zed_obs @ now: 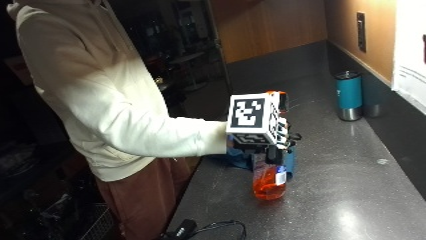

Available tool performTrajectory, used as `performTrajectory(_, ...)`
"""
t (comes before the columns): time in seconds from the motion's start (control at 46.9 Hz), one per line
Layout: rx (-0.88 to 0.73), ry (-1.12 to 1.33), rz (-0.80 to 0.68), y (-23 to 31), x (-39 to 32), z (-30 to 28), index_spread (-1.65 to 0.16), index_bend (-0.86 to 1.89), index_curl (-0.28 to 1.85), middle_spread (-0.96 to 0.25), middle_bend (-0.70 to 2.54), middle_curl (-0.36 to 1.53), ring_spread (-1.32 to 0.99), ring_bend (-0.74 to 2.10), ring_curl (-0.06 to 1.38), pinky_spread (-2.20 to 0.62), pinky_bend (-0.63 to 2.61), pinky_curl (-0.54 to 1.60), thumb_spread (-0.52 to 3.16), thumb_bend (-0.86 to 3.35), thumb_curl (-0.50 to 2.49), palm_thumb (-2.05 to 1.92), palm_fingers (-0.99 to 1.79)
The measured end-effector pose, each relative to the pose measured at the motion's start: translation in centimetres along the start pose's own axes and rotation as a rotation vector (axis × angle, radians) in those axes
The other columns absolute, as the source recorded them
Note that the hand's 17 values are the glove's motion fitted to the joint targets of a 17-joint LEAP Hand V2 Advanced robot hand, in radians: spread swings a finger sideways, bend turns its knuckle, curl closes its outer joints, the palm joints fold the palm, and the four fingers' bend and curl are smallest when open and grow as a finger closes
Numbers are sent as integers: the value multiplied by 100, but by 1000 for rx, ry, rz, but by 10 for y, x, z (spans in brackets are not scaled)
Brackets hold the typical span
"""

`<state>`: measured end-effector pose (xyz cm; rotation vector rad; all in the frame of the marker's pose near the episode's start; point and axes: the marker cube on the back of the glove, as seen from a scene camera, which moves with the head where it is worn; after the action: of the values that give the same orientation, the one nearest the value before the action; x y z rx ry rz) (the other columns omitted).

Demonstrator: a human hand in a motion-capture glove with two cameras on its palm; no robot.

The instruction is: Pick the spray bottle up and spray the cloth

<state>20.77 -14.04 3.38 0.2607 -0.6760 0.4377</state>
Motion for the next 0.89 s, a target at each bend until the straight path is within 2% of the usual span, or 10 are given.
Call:
performTrajectory(0.234,-252,306,-174,-2,-57,-1,-19,35,51,-15,45,47,-20,36,39,-22,28,37,16,-4,70,98,133)
performTrajectory(0.533,-481,789,-351,8,-141,22,-19,36,52,-15,46,47,-20,38,40,-22,28,37,14,-4,72,98,133)
performTrajectory(0.66,-523,1029,-384,18,-169,41,-20,36,52,-15,46,47,-20,38,40,-23,29,37,13,-4,73,98,133)
performTrajectory(0.895,-498,1312,-371,33,-193,77,-20,36,51,-15,47,46,-20,38,40,-23,29,37,13,-4,74,97,133)
